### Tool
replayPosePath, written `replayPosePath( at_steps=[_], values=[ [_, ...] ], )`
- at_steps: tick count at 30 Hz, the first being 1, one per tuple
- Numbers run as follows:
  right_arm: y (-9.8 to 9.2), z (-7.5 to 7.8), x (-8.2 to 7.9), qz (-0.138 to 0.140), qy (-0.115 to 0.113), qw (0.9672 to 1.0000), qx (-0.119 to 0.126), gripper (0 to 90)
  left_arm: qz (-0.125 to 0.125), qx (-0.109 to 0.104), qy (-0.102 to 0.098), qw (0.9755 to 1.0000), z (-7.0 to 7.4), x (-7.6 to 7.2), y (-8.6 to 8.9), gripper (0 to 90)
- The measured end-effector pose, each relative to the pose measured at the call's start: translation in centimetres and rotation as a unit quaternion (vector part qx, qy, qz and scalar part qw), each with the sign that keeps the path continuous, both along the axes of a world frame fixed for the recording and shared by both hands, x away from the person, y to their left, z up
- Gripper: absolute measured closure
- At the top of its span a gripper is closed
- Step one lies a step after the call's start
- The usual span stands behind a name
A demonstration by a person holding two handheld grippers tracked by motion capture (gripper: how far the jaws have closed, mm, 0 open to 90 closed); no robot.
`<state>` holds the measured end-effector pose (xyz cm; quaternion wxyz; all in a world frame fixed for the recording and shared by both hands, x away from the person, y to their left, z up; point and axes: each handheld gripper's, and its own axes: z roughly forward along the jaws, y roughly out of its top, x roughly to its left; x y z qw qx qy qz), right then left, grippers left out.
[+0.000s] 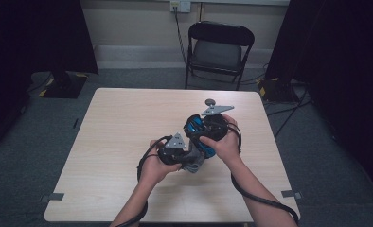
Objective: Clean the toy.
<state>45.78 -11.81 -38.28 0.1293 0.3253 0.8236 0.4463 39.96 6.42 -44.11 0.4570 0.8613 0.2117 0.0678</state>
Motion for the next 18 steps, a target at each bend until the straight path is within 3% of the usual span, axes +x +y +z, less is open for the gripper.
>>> replayPosePath(
  at_steps=[12,16,18],
  values=[
    [0.1,1.1,0.8,-0.007,-0.003,0.9998,0.016,25.3,-0.050,0.025,0.002,0.9984,-0.9,-1.3,-1.6,74.6],
    [-0.1,1.3,1.0,-0.007,-0.002,0.9997,0.021,25.3,-0.054,0.021,0.010,0.9983,-1.4,-1.6,-1.6,74.6],
    [-0.2,1.3,1.0,-0.006,-0.001,0.9997,0.024,25.3,-0.055,0.034,0.006,0.9979,-1.3,-1.6,-1.4,74.6]
  ],
)
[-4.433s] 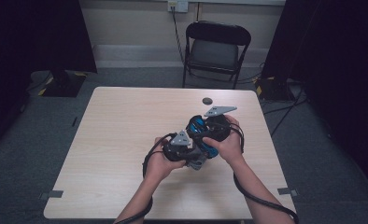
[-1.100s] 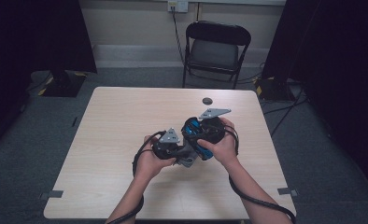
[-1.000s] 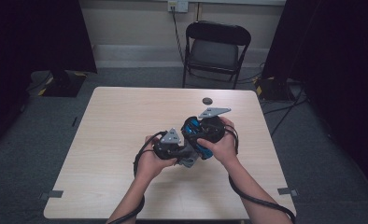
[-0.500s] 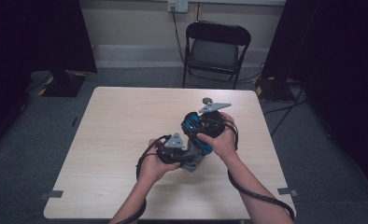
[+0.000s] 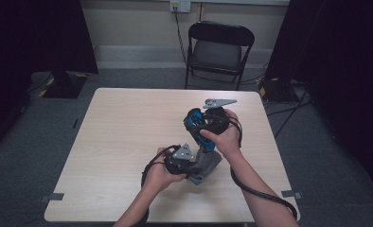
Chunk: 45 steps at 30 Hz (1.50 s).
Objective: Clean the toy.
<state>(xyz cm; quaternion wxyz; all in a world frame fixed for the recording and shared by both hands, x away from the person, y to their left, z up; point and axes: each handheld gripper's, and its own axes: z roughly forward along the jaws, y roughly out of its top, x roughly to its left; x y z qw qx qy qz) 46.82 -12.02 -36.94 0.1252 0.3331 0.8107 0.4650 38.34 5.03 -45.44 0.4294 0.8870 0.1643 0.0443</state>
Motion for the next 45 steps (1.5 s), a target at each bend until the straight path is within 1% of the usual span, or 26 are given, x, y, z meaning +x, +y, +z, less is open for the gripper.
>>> replayPosePath(
  at_steps=[2,5,6,8,9,11,12,13,14,16,17,18,20,21,22,25,26,28,29,30,32,34,35,39,42,45],
  values=[
    [-0.2,0.1,0.0,0.001,-0.001,1.0000,0.003,25.3,0.007,-0.008,-0.001,0.9999,0.0,0.0,0.4,74.6],
    [-0.5,0.3,-0.3,0.003,-0.004,1.0000,0.004,25.3,0.025,-0.001,-0.007,0.9997,0.3,0.5,1.6,74.6],
    [-0.6,0.3,-0.5,0.005,-0.005,1.0000,0.003,25.3,0.039,-0.006,-0.006,0.9992,0.4,0.7,2.1,74.5],
    [-1.0,0.3,-0.8,0.007,-0.006,1.0000,0.004,25.3,0.057,-0.004,-0.011,0.9983,0.8,1.2,3.0,74.6],
    [-1.0,0.3,-0.8,0.007,-0.006,1.0000,0.004,25.3,0.057,-0.004,-0.011,0.9983,0.8,1.2,3.0,74.5],
    [-1.3,-0.1,-1.4,0.012,-0.006,0.9999,0.001,25.3,0.081,-0.007,-0.020,0.9965,1.7,1.8,4.3,74.5],
    [-1.4,-0.2,-1.6,0.015,-0.007,0.9999,0.003,25.3,0.081,-0.007,-0.020,0.9965,1.7,1.8,4.3,74.6],
    [-1.5,-0.3,-1.7,0.015,-0.005,0.9999,0.003,25.3,0.093,-0.009,-0.025,0.9953,2.2,2.3,4.8,74.5],
    [-1.5,-0.3,-1.7,0.015,-0.005,0.9999,0.003,25.3,0.093,-0.009,-0.025,0.9953,2.2,2.3,4.8,74.6],
    [-1.5,-0.6,-2.1,0.017,-0.007,0.9998,-0.005,25.3,0.101,-0.010,-0.030,0.9944,2.7,2.7,5.3,74.5],
    [-1.5,-1.1,-2.4,0.016,-0.006,0.9998,-0.010,25.3,0.104,-0.009,-0.034,0.9940,3.0,2.9,5.5,74.5],
    [-1.5,-1.1,-2.4,0.016,-0.006,0.9998,-0.010,25.3,0.107,-0.011,-0.034,0.9936,3.1,3.0,5.5,74.5],
    [-1.5,-1.8,-2.6,0.018,-0.005,0.9997,-0.015,25.3,0.109,-0.016,-0.037,0.9933,3.4,3.1,5.6,74.5],
    [-1.5,-1.8,-2.6,0.018,-0.005,0.9997,-0.015,25.3,0.109,-0.016,-0.039,0.9931,3.5,3.1,5.5,74.5],
    [-1.4,-2.2,-2.8,0.018,-0.007,0.9996,-0.020,25.3,0.106,-0.019,-0.041,0.9934,3.8,3.1,5.3,74.5],
    [-1.3,-2.5,-2.9,0.018,-0.003,0.9996,-0.021,25.3,0.102,-0.024,-0.040,0.9936,3.9,3.1,5.1,74.6],
    [-1.2,-2.9,-2.9,0.016,-0.005,0.9994,-0.030,25.3,0.101,-0.030,-0.039,0.9937,3.9,3.0,4.9,74.5],
    [-1.2,-3.0,-3.0,0.015,-0.007,0.9994,-0.032,25.3,0.096,-0.024,-0.039,0.9943,3.9,3.0,4.5,74.5],
    [-1.2,-3.2,-3.0,0.014,-0.004,0.9994,-0.032,25.3,0.093,-0.020,-0.040,0.9947,3.9,2.9,4.3,74.5],
    [-1.2,-3.3,-3.1,0.013,-0.007,0.9993,-0.036,25.3,0.093,-0.021,-0.036,0.9948,3.8,2.9,4.2,74.5],
    [-1.2,-3.3,-3.1,0.012,-0.009,0.9991,-0.038,25.3,0.095,-0.021,-0.035,0.9947,3.8,2.9,4.2,74.5],
    [-1.3,-3.4,-3.1,0.010,-0.007,0.9994,-0.034,25.3,0.092,-0.024,-0.034,0.9949,3.7,2.9,4.1,74.6],
    [-1.3,-3.3,-3.1,0.010,-0.007,0.9996,-0.027,25.3,0.090,-0.029,-0.034,0.9949,3.6,2.9,4.0,74.6],
    [-1.3,-3.0,-3.0,0.013,-0.003,0.9997,-0.020,25.3,0.087,-0.033,-0.035,0.9950,3.6,2.9,3.9,74.6],
    [-1.3,-2.9,-3.0,0.013,-0.004,0.9997,-0.020,25.3,0.086,-0.034,-0.031,0.9952,3.6,2.8,3.8,74.6],
    [-0.9,-2.7,-3.0,0.011,-0.012,0.9996,-0.022,25.3,0.084,-0.035,-0.029,0.9954,3.5,2.7,3.6,74.5]
  ],
)
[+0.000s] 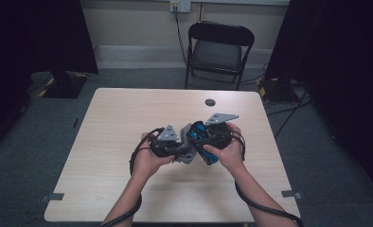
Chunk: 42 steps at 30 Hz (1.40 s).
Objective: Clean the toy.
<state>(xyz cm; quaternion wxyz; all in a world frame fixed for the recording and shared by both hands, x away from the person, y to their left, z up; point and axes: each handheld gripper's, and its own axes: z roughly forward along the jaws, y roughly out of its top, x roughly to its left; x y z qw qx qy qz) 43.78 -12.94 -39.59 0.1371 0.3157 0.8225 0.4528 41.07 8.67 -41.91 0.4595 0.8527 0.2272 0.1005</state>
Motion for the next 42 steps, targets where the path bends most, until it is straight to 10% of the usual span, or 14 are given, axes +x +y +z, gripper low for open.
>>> replayPosePath(
  at_steps=[42],
  values=[
    [-0.4,2.3,3.2,-0.052,0.017,0.9982,0.026,25.3,-0.096,-0.003,0.028,0.9950,-3.5,-2.0,-5.1,74.6]
  ],
)
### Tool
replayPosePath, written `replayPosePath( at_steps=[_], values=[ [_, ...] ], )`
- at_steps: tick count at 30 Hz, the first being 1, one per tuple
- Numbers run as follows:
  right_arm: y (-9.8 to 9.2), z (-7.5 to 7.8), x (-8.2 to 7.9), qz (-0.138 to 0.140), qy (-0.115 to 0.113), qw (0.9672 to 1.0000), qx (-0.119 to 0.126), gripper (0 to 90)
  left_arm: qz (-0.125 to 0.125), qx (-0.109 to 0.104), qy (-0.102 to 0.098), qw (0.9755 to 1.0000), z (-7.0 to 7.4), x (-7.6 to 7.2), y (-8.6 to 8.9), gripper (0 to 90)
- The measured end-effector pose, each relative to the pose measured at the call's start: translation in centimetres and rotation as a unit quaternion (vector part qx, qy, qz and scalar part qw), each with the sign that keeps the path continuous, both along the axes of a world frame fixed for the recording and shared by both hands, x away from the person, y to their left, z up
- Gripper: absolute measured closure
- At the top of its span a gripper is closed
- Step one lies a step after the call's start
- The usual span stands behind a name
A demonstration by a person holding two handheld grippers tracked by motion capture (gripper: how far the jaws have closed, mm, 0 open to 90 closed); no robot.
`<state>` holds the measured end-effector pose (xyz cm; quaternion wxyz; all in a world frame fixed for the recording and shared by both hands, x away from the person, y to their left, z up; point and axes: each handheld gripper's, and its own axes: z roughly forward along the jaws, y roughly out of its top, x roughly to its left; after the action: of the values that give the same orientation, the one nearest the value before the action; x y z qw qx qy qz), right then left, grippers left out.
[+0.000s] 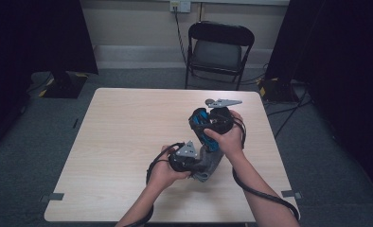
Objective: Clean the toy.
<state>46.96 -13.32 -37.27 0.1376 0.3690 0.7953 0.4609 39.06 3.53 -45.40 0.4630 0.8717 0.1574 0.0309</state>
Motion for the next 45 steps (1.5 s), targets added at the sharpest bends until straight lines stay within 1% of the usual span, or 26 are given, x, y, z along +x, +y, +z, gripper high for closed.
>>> replayPosePath(
  at_steps=[1,3,5,9,11,17,18,19,20,23,25,26,27,28,29,30,31,32,33,35,37,39,40,42,44,45],
  values=[
    [-0.2,0.0,0.1,-0.001,-0.001,1.0000,0.001,25.3,-0.010,0.007,0.001,0.9999,0.0,-0.2,-0.2,74.6],
    [-0.6,0.2,0.3,-0.007,0.001,1.0000,0.004,25.3,-0.012,0.004,0.001,0.9999,-0.1,-0.4,-0.3,74.5],
    [-1.1,0.3,0.4,-0.012,0.000,0.9999,0.007,25.3,-0.030,0.010,0.001,0.9995,-0.2,-0.7,-0.5,74.5],
    [-2.0,0.4,0.6,-0.025,0.001,0.9996,0.011,25.3,-0.037,0.021,0.001,0.9991,-0.2,-0.9,-0.4,74.4],
    [-2.6,0.5,0.7,-0.030,0.002,0.9995,0.012,25.3,-0.036,0.018,0.003,0.9992,-0.2,-1.0,-0.4,74.4],
    [-4.8,0.2,0.9,-0.050,0.006,0.9987,0.001,25.3,-0.020,0.025,0.001,0.9995,-0.4,-0.7,1.3,74.3],
    [-5.3,-0.1,1.0,-0.052,0.009,0.9986,-0.002,25.3,-0.005,0.025,0.000,0.9997,-0.4,-0.7,2.1,74.3],
    [-5.3,-0.1,1.0,-0.052,0.009,0.9986,-0.002,25.3,-0.005,0.025,0.000,0.9997,-0.4,-0.7,2.1,74.3],
    [-5.6,-0.2,1.0,-0.054,0.012,0.9985,-0.004,25.3,0.006,0.024,-0.002,0.9997,-0.3,-0.5,2.7,74.3],
    [-7.0,-1.7,1.0,-0.063,0.028,0.9975,-0.018,25.3,0.035,0.017,-0.009,0.9992,0.1,-0.3,4.3,74.3],
    [-7.5,-2.5,0.9,-0.067,0.033,0.9968,-0.028,25.3,0.041,0.017,-0.011,0.9990,0.3,-0.2,4.8,74.3],
    [-7.8,-3.0,0.9,-0.068,0.039,0.9963,-0.034,25.3,0.058,0.018,-0.019,0.9979,0.4,0.1,5.9,74.2],
    [-7.8,-3.0,0.9,-0.068,0.039,0.9963,-0.034,25.3,0.058,0.018,-0.019,0.9979,0.4,0.1,5.9,74.2],
    [-8.4,-4.0,1.0,-0.073,0.048,0.9952,-0.044,25.3,0.078,0.023,-0.019,0.9965,0.4,0.4,7.0,74.2],
    [-8.7,-4.4,1.1,-0.072,0.052,0.9949,-0.048,25.3,0.078,0.023,-0.019,0.9965,0.4,0.4,7.0,74.1],
    [-9.1,-5.1,1.2,-0.079,0.058,0.9936,-0.055,25.3,0.099,0.026,-0.026,0.9944,0.2,0.7,8.1,74.0],
    [-9.1,-5.1,1.2,-0.079,0.058,0.9936,-0.055,25.3,0.099,0.026,-0.026,0.9944,0.2,0.7,8.1,74.0],
    [-9.6,-6.1,1.4,-0.085,0.068,0.9921,-0.063,25.3,0.111,0.028,-0.025,0.9931,0.0,1.0,8.9,73.9],
    [-9.6,-6.1,1.4,-0.085,0.068,0.9921,-0.063,25.3,0.119,0.030,-0.026,0.9921,-0.1,1.1,9.2,73.9],
    [-10.0,-7.1,1.8,-0.091,0.078,0.9906,-0.066,25.3,0.133,0.036,-0.026,0.9901,-0.5,1.5,10.0,73.3],
    [-10.1,-7.4,1.9,-0.093,0.080,0.9902,-0.068,25.3,0.138,0.037,-0.025,0.9894,-0.7,1.8,10.3,73.0],
    [-10.1,-8.0,2.2,-0.096,0.086,0.9891,-0.070,25.3,0.153,0.042,-0.026,0.9870,-1.1,2.3,10.8,72.7],
    [-10.0,-8.3,2.4,-0.096,0.089,0.9884,-0.076,25.3,0.164,0.043,-0.018,0.9854,-1.5,2.8,11.2,72.7],
    [-9.9,-8.6,2.8,-0.094,0.091,0.9881,-0.081,25.3,0.173,0.048,-0.025,0.9834,-1.7,3.2,11.6,72.7],
    [-9.8,-8.7,3.1,-0.097,0.090,0.9875,-0.087,25.2,0.183,0.049,-0.021,0.9816,-2.0,3.5,11.8,72.7],
    [-9.8,-8.7,3.1,-0.097,0.090,0.9875,-0.087,25.2,0.183,0.049,-0.021,0.9816,-2.0,3.5,11.8,72.3]
  ],
)
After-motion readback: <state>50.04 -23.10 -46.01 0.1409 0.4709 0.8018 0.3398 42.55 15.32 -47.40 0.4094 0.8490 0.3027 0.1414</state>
